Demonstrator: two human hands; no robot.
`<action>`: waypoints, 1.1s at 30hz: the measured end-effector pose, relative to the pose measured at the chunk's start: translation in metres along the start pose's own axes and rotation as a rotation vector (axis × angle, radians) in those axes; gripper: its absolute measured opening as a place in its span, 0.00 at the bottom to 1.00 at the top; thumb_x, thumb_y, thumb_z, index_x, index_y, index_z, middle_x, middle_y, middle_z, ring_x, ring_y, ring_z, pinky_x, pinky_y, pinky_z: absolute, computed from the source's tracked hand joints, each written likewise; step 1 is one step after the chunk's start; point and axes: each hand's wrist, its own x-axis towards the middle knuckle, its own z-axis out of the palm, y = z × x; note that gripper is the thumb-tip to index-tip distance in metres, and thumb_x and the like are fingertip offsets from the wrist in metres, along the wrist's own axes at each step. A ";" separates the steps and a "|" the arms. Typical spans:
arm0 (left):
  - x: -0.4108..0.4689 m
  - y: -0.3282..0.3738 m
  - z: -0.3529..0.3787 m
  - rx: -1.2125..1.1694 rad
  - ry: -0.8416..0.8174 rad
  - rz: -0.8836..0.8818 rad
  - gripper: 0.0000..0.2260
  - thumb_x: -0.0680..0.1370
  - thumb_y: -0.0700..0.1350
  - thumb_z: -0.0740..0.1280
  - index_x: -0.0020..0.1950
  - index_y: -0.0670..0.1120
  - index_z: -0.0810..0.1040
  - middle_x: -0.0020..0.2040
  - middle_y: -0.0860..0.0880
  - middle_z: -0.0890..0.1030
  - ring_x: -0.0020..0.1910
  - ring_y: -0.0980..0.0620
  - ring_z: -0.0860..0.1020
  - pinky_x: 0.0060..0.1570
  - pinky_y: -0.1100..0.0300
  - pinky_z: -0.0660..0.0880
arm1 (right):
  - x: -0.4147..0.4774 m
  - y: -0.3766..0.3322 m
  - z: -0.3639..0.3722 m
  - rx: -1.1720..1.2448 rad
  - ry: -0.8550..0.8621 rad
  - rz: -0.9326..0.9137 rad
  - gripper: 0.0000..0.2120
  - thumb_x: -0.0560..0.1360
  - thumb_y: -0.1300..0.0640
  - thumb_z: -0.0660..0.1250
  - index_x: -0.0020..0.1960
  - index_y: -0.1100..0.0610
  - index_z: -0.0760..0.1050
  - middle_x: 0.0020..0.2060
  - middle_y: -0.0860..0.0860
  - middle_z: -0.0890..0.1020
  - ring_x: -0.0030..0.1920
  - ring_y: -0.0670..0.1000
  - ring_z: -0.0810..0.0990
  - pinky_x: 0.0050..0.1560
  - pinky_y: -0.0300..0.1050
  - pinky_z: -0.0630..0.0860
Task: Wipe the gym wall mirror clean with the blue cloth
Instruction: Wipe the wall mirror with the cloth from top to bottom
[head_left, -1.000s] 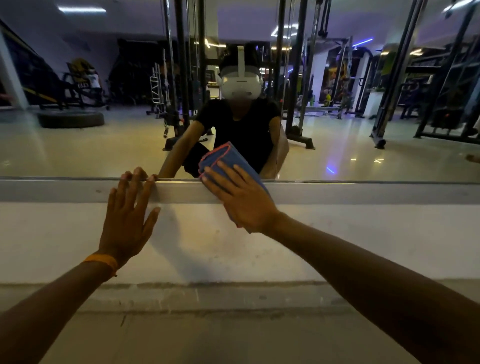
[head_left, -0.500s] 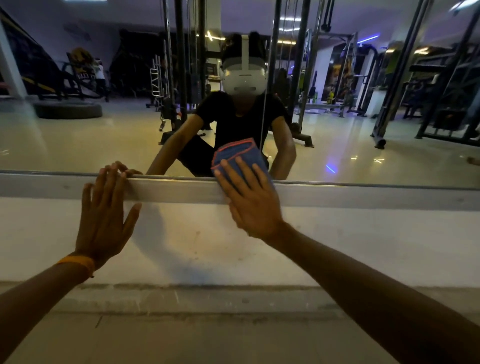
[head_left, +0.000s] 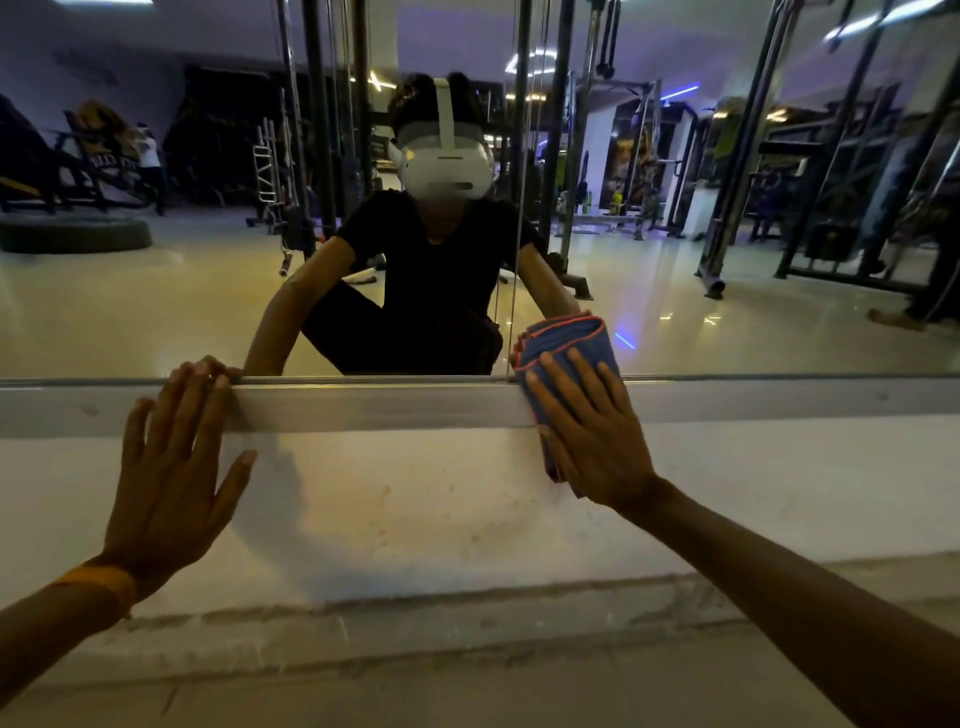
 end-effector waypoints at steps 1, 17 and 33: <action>0.000 0.002 -0.001 -0.010 0.000 0.001 0.35 0.81 0.55 0.57 0.82 0.36 0.57 0.84 0.39 0.54 0.83 0.37 0.54 0.76 0.30 0.56 | 0.004 -0.005 0.000 0.008 -0.009 0.018 0.31 0.85 0.51 0.56 0.84 0.54 0.50 0.83 0.54 0.55 0.82 0.60 0.55 0.81 0.63 0.54; 0.005 -0.051 -0.038 -0.058 -0.090 0.012 0.32 0.81 0.56 0.54 0.84 0.45 0.59 0.85 0.42 0.51 0.83 0.36 0.52 0.75 0.32 0.54 | 0.041 -0.055 -0.016 -0.004 -0.135 -0.016 0.29 0.86 0.51 0.58 0.84 0.56 0.53 0.83 0.55 0.55 0.83 0.60 0.52 0.80 0.62 0.56; -0.003 -0.058 -0.018 -0.175 0.026 0.025 0.31 0.82 0.55 0.54 0.84 0.44 0.58 0.85 0.40 0.53 0.83 0.36 0.53 0.76 0.28 0.54 | 0.071 -0.124 -0.007 0.065 -0.091 0.013 0.26 0.87 0.51 0.53 0.84 0.54 0.54 0.83 0.53 0.55 0.83 0.59 0.53 0.81 0.61 0.54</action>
